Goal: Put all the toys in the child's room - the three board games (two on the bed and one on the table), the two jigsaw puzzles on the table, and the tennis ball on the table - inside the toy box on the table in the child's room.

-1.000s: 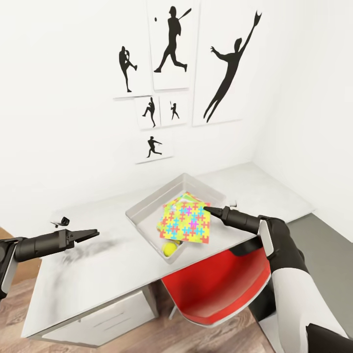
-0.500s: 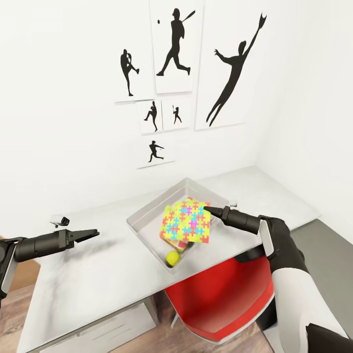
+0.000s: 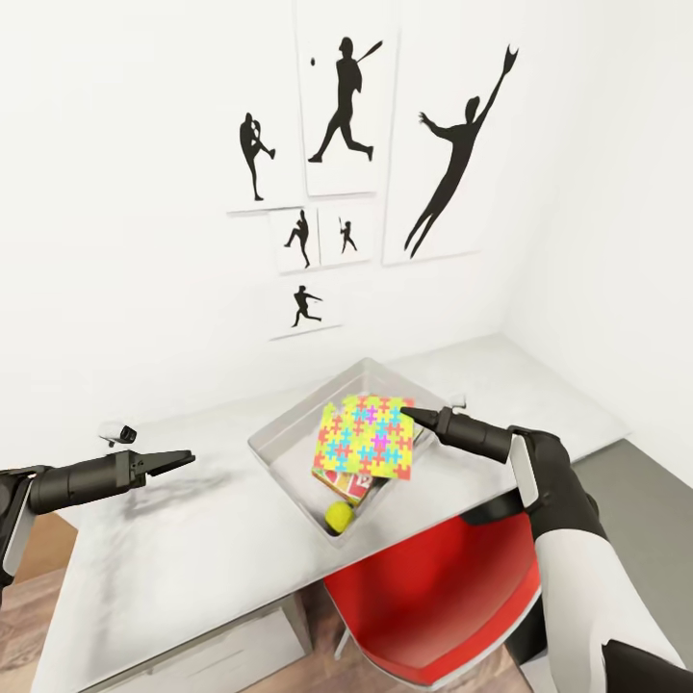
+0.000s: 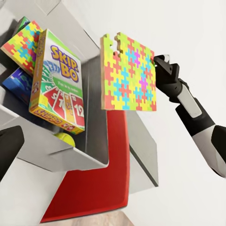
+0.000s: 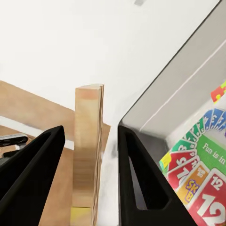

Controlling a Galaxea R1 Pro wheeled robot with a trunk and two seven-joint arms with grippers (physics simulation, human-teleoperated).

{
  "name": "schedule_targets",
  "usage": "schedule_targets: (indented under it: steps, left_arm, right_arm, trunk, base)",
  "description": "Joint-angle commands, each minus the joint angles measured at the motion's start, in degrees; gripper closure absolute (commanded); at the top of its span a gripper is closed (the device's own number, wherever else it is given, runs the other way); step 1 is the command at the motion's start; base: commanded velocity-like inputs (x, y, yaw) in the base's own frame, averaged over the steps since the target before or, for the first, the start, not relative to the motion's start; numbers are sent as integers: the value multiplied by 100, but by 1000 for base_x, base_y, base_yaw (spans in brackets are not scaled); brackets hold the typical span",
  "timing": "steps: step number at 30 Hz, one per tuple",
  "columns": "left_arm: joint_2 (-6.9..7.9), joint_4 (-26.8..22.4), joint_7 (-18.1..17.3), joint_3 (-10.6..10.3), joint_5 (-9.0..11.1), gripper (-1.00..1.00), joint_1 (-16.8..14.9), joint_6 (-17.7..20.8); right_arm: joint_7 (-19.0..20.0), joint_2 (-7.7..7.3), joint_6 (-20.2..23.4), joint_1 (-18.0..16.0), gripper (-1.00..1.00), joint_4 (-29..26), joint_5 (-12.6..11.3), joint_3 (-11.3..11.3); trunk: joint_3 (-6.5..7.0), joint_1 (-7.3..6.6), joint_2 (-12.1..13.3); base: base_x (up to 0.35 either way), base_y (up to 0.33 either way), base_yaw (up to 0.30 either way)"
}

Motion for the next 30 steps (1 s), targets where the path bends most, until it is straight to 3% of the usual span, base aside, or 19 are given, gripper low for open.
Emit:
schedule_targets:
  steps: [1,9,30]
  left_arm:
    - [1,0,-25,-1,-6,-100,-5,61]
    - [1,0,-25,-1,-6,-100,-5,59]
    - [-7,-2,-25,-1,2,-100,-5,57]
  right_arm:
    - [18,2,27,-1,100,-3,-5,-11]
    - [53,-8,33,33,100,-475,-6,6]
    - [23,-53,44,37,100,-499,-14,-2]
  trunk:
    - [-1,4,-11]
    - [74,4,-11]
    - [128,4,-11]
  base:
    - [0,0,61]
    - [0,0,69]
    - [77,-15,29]
